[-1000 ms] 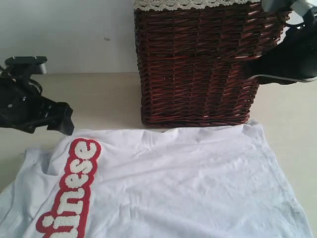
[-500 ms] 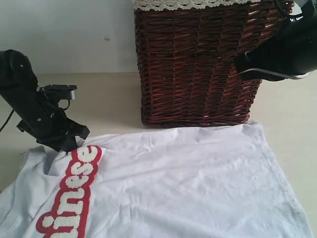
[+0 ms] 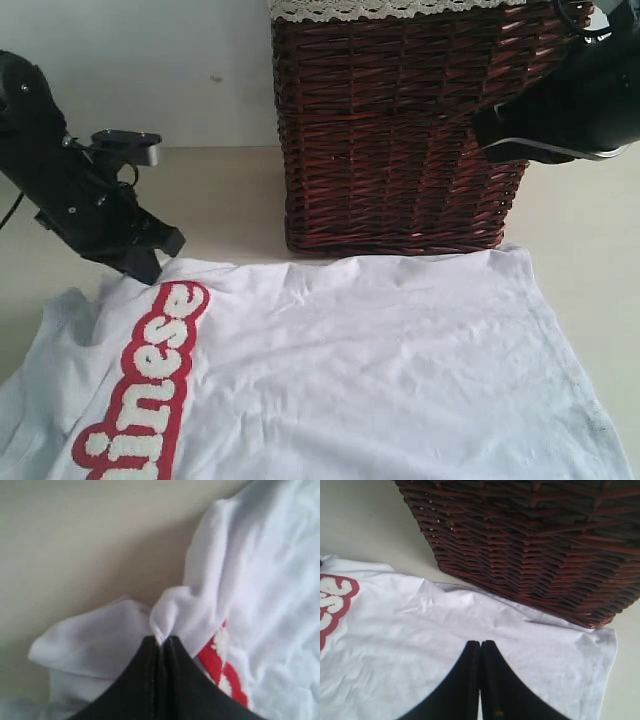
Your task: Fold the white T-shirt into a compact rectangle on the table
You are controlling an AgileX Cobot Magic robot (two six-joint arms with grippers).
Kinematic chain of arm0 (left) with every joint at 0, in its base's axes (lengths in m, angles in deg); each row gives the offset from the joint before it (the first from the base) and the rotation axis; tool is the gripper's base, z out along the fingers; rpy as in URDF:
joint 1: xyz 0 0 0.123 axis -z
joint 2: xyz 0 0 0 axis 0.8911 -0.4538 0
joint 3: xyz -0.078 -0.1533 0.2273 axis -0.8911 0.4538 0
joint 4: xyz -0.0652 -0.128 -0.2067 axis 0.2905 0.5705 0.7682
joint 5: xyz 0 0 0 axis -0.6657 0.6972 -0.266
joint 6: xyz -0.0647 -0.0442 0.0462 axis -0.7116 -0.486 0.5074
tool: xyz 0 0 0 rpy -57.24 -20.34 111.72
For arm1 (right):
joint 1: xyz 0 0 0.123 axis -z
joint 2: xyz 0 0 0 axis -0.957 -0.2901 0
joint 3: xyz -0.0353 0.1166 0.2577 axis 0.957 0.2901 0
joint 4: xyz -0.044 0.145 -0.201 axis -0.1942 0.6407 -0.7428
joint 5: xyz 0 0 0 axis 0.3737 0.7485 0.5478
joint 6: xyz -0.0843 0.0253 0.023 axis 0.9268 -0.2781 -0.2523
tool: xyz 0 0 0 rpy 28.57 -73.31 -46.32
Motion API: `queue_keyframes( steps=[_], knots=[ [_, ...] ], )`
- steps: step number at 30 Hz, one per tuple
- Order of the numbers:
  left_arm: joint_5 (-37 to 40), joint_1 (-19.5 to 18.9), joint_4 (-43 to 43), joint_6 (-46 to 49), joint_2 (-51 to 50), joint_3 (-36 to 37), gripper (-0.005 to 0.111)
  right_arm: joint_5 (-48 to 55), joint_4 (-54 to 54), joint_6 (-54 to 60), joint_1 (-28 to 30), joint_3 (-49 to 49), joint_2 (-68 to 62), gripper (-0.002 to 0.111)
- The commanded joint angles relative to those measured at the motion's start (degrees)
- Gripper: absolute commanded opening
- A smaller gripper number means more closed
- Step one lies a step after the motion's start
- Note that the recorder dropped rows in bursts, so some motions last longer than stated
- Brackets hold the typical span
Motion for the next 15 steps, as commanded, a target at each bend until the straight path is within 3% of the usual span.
queue_keyframes(
  steps=[1, 7, 11, 13, 15],
  knots=[
    [0.9, 9.2, -3.1, -4.3, 3.2, 1.0, 0.0, 0.0, 0.4, 0.6, 0.2, -0.5, 0.4, 0.0],
    [1.0, 24.3, -21.9, -20.2, 3.6, 6.3, 0.0, 0.2, 0.4, 0.6, 0.2, -0.5, 0.4, 0.0],
    [2.8, 31.0, -29.9, -26.8, 3.6, 10.4, 0.001, 0.4, 0.4, 0.6, 0.2, -0.5, 0.4, 0.0],
    [2.6, 33.4, -29.9, -27.0, 3.6, 12.4, 0.008, 0.6, 0.4, 0.6, 0.2, -0.5, 0.4, 0.0],
    [2.4, 35.1, -29.9, -27.0, 3.6, 13.5, 0.023, 0.8, 0.4, 1.0, 0.2, -0.5, 0.4, 0.0]
  ],
)
